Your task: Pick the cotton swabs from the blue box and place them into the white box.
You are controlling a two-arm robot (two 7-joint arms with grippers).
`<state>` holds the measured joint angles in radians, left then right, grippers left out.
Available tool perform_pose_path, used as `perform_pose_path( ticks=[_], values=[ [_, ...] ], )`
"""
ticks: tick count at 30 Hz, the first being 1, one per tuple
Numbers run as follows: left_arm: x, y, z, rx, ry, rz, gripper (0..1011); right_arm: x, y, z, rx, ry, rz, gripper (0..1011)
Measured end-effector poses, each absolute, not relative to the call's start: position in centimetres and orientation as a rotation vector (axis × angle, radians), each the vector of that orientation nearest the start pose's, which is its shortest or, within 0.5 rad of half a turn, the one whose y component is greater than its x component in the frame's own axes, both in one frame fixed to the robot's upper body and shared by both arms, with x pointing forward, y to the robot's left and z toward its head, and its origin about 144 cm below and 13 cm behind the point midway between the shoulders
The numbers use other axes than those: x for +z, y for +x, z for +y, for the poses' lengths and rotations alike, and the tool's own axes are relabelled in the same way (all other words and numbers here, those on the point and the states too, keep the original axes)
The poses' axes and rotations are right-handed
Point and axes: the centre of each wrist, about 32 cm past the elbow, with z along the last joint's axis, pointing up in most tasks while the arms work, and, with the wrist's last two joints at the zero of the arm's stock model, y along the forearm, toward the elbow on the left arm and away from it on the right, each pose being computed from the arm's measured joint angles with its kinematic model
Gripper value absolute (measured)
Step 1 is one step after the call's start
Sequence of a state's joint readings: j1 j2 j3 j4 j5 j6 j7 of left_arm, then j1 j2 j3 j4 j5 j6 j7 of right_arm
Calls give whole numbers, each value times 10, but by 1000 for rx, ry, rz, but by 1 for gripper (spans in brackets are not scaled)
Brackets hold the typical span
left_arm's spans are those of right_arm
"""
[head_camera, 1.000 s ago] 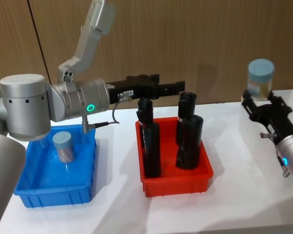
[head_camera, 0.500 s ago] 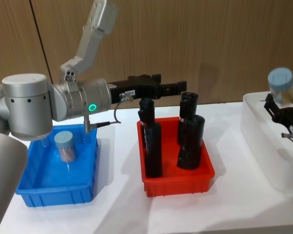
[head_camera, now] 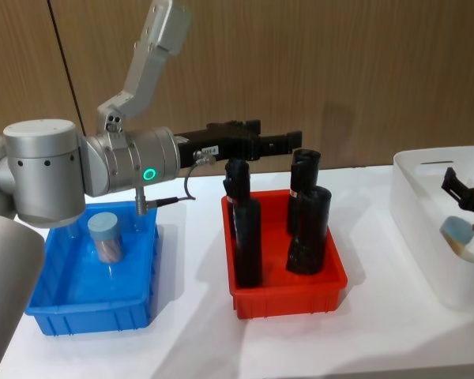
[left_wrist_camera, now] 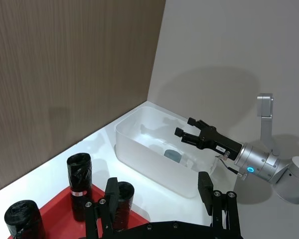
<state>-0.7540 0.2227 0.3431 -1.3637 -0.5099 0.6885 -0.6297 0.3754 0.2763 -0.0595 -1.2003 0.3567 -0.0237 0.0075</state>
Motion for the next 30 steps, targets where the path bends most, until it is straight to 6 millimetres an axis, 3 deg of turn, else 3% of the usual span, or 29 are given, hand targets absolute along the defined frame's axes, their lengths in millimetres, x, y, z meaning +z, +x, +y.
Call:
perform_pose_path(
  ticks=[30],
  values=[
    [1365, 611, 202, 588, 93, 236, 1003, 1181, 558, -334, -1649, 43, 71, 1001]
  ],
)
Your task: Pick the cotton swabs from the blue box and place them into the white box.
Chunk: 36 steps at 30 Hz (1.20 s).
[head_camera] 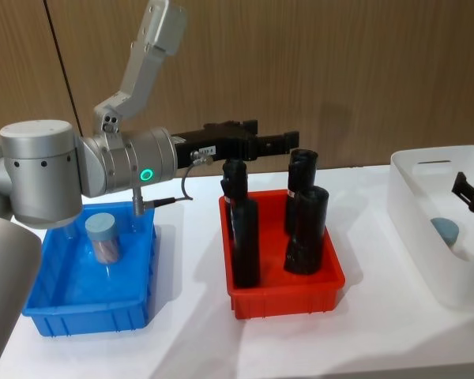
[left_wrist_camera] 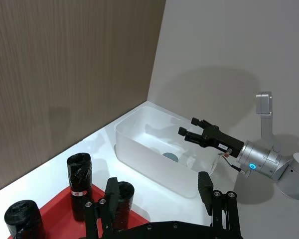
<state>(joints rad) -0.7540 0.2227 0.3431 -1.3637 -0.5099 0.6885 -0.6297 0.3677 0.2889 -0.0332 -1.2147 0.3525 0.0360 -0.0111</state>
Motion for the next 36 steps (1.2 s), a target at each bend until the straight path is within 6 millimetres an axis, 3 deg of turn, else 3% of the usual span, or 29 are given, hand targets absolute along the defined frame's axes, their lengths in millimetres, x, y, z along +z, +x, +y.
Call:
perform_pose_path(
  ticks=[15, 36],
  values=[
    [1358, 608, 203, 613, 98, 222, 1003, 1182, 553, -331, -1635, 39, 60, 1001],
    [1291, 572, 203, 862, 128, 28, 1003, 1181, 504, -285, -1436, 11, -30, 1001]
  ],
)
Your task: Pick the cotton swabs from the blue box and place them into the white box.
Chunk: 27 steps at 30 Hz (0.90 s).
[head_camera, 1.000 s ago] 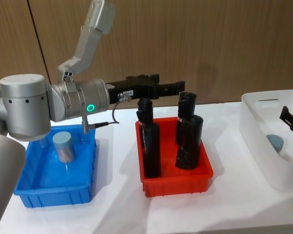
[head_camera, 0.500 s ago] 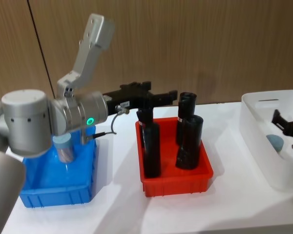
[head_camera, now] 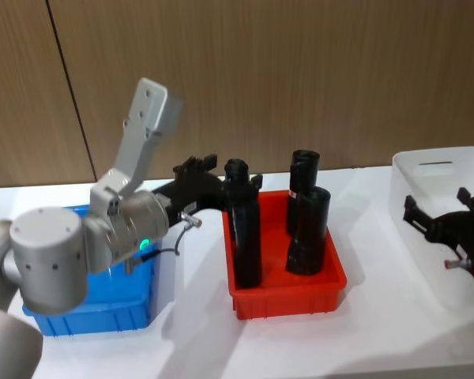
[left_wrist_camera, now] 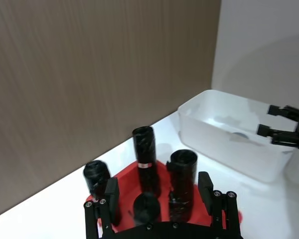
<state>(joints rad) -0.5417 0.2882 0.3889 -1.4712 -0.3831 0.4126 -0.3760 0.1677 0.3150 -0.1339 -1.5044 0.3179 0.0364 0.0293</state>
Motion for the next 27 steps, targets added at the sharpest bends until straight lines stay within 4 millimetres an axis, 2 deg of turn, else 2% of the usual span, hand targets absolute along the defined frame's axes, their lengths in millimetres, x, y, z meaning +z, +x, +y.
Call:
perform_pose_path(
  ticks=[17, 27],
  values=[
    [1241, 532, 201, 1021, 112, -137, 1003, 1187, 454, -245, -1262, 19, -70, 1001],
    [1215, 505, 199, 1093, 82, -227, 1003, 1189, 444, -237, -1229, 25, -75, 1001]
  ],
)
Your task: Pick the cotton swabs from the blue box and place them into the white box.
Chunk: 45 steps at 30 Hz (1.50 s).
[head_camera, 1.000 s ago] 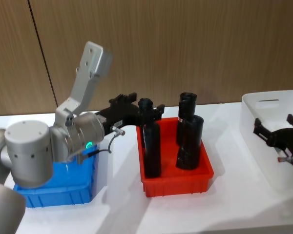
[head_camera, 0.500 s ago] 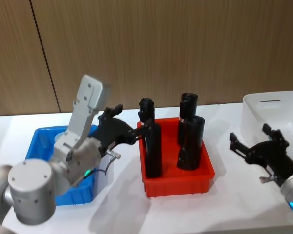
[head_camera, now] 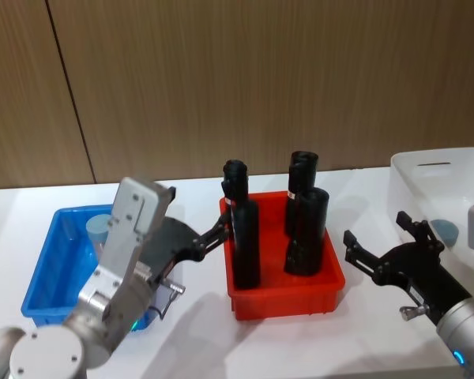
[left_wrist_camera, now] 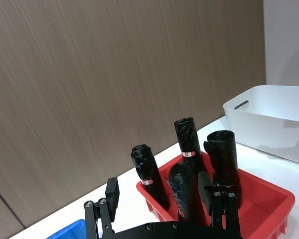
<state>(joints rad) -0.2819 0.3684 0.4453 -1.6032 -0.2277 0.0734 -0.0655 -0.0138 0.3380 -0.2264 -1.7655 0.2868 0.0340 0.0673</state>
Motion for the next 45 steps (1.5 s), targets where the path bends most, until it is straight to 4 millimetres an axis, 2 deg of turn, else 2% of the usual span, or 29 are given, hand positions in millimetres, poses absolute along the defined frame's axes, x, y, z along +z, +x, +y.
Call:
perform_pose_path(
  ticks=[10, 45],
  values=[
    [1205, 492, 198, 1122, 62, -268, 1003, 1189, 443, -237, -1229, 26, -75, 1001],
    [1204, 492, 198, 1124, 61, -268, 1003, 1188, 445, -239, -1222, 24, -77, 1001]
  ],
)
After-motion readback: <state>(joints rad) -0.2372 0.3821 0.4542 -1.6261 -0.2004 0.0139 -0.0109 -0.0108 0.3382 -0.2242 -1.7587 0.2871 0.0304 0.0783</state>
